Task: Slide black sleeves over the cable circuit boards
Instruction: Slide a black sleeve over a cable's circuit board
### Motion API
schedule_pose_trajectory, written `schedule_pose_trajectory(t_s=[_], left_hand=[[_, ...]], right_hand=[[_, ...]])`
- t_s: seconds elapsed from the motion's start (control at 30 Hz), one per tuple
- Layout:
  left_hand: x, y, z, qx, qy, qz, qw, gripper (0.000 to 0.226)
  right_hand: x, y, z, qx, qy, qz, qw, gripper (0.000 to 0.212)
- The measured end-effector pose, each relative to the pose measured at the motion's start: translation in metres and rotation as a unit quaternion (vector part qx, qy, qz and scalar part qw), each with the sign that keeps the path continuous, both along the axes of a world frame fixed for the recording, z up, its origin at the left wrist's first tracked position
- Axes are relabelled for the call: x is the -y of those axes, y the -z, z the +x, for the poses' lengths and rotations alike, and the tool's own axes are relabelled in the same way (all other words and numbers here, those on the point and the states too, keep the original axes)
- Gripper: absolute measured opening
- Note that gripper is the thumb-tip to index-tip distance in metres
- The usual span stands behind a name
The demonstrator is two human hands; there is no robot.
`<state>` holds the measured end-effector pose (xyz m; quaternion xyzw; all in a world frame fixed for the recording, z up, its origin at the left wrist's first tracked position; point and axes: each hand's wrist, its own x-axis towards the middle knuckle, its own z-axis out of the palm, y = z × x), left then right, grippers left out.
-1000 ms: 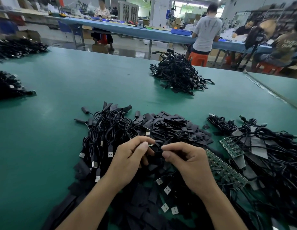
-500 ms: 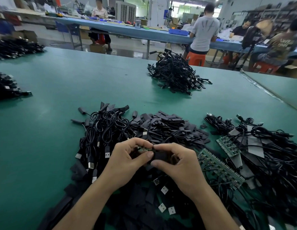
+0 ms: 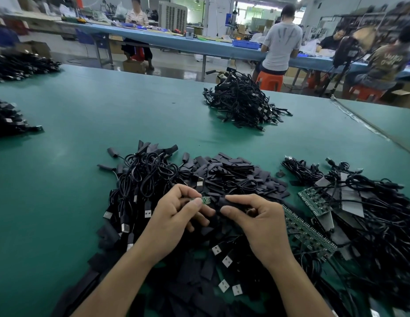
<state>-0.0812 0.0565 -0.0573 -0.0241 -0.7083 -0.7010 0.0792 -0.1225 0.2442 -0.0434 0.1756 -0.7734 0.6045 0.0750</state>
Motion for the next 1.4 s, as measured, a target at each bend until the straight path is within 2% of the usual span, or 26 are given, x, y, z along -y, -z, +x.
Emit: schedule_pose_trajectory(t_s=[0.27, 0.4, 0.57, 0.87, 1.13, 1.4], left_hand=[[0.0012, -0.0013, 0.0012, 0.004, 0.014, -0.008, 1.000, 0.009], [0.0017, -0.0014, 0.0011, 0.012, 0.016, -0.018, 1.000, 0.015], [0.0009, -0.0018, 0.0014, 0.019, 0.019, -0.024, 0.999, 0.017], [0.0018, -0.0039, 0.0013, 0.022, 0.012, 0.004, 1.000, 0.017], [0.0009, -0.0024, 0.0019, 0.020, 0.018, -0.031, 0.999, 0.018], [0.0005, -0.0031, 0.0019, -0.007, -0.007, -0.011, 1.000, 0.022]], right_hand=[[0.0015, 0.0021, 0.0014, 0.026, -0.040, 0.002, 0.999, 0.019], [0.0018, 0.0008, 0.0021, 0.015, -0.050, 0.012, 0.999, 0.025], [0.0016, 0.0021, 0.0018, 0.000, -0.041, 0.011, 0.999, 0.021], [0.0029, 0.0015, 0.0039, -0.004, -0.062, 0.031, 0.998, 0.031], [0.0040, 0.0046, 0.0035, -0.029, -0.040, 0.034, 0.998, 0.019], [0.0030, 0.0053, 0.0027, -0.045, -0.053, 0.043, 0.997, 0.026]])
